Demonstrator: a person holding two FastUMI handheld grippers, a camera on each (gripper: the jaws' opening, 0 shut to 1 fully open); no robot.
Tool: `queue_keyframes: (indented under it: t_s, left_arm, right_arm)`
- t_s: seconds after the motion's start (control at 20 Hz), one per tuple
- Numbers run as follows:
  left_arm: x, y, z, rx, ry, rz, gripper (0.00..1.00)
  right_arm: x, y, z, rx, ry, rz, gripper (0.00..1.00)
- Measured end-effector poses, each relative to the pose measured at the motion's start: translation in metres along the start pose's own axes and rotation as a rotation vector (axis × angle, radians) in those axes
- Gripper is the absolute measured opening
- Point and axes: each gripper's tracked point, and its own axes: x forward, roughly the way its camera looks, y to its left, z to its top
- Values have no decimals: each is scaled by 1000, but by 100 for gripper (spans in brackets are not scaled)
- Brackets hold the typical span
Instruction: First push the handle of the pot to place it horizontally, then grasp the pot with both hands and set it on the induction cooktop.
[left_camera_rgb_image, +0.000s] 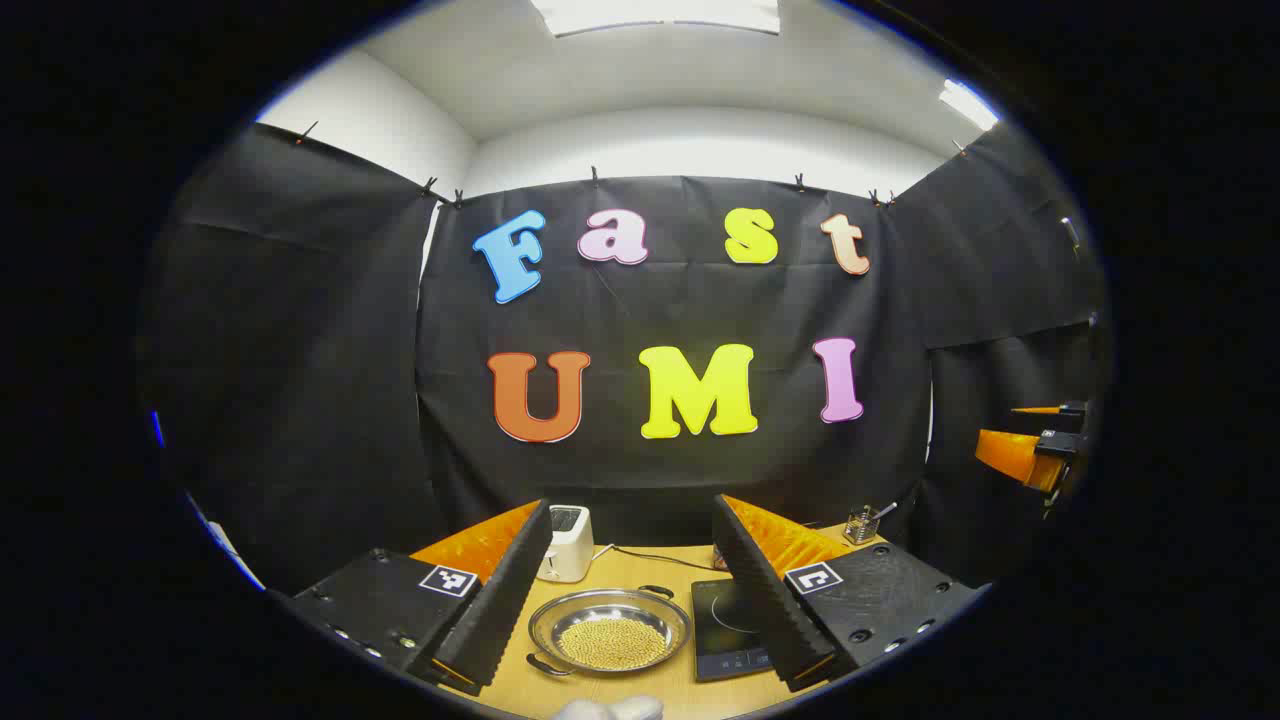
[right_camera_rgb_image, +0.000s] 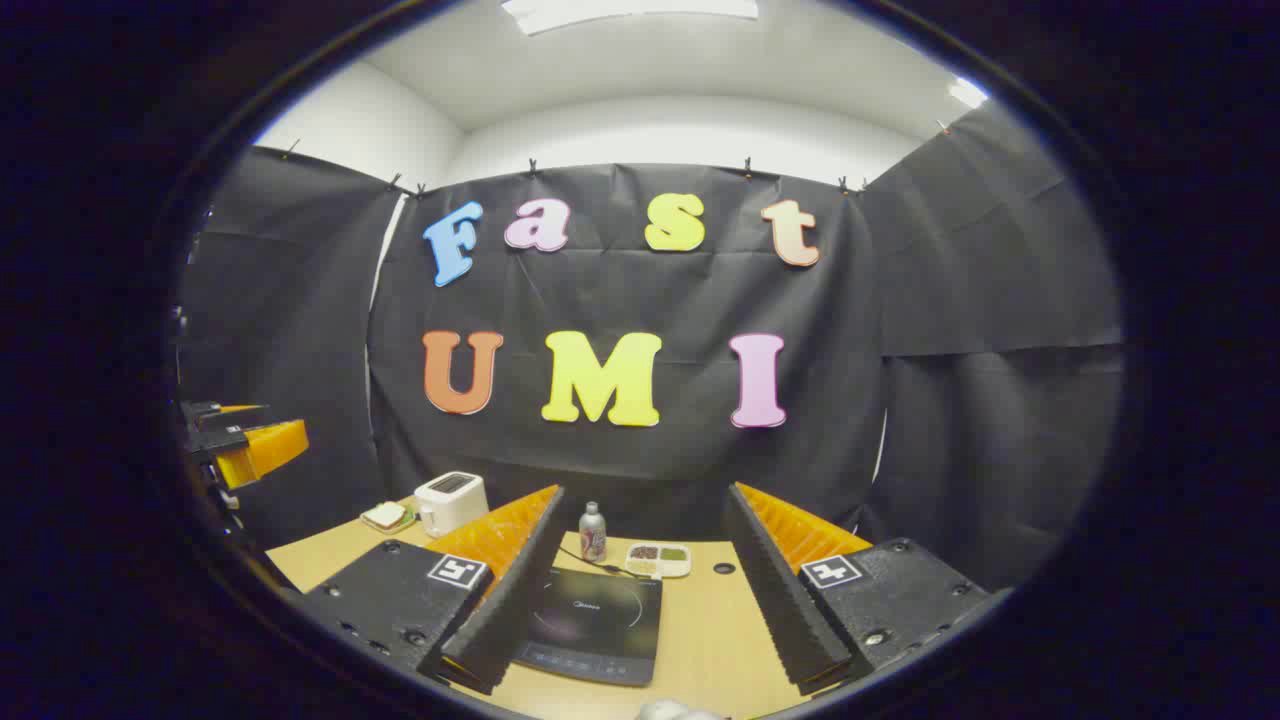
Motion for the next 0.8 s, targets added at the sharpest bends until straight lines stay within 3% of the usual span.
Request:
queue_keyframes:
  t_s: [0.35,0.8]
  left_arm:
    - [10,5,-15,29,34,-25,96]
    - [12,8,-5,11,-5,-53,96]
  right_arm:
    - [1,5,1,26,-9,-36,97]
    - [-2,-1,-4,11,-10,-75,96]
